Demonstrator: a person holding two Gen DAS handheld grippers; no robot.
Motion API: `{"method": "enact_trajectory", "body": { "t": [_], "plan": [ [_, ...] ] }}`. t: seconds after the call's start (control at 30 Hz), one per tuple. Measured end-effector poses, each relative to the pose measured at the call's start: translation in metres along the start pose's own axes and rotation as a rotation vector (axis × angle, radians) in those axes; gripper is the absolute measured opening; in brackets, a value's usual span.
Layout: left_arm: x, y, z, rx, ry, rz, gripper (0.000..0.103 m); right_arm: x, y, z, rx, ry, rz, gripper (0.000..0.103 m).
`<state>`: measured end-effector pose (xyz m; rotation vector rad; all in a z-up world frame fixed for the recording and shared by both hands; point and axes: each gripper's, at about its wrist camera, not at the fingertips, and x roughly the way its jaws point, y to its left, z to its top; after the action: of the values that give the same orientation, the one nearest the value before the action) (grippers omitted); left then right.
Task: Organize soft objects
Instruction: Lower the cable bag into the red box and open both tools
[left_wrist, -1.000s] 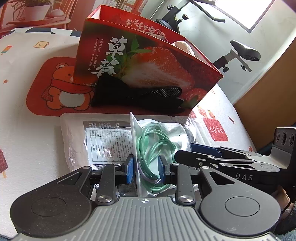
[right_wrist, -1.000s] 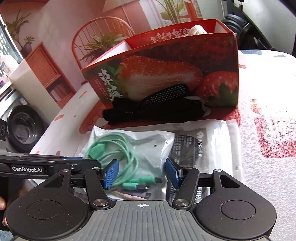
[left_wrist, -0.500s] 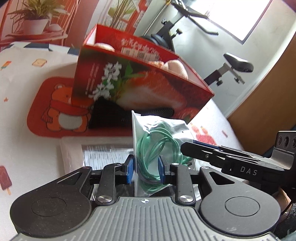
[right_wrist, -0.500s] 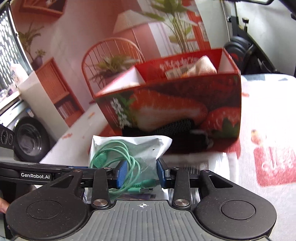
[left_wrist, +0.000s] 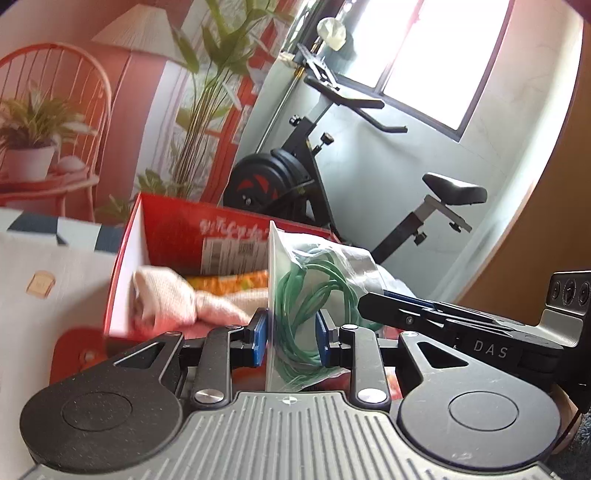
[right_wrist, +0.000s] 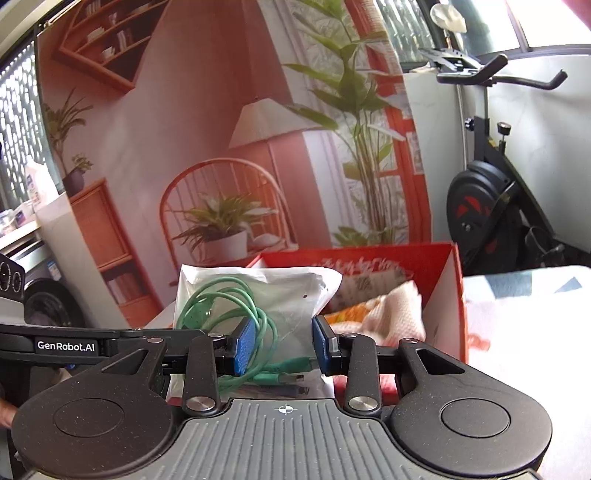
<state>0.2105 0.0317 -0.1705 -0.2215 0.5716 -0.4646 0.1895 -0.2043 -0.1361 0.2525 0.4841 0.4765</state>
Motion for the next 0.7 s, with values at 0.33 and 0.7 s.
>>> {"method": "enact_trajectory", "body": {
  "t": [0.33,0.7],
  "plan": [
    [0.056,0.004,0.026,0.072,0.017,0.078,0.029,0.054,-0.033,0.011,-0.008,0.011,-0.069,0.033],
    [0.098,0.033,0.008,0.045,0.276,0.225,0.029,0.109,-0.038,-0.013,0.146,0.268,-0.126,0.032]
  ]
}}
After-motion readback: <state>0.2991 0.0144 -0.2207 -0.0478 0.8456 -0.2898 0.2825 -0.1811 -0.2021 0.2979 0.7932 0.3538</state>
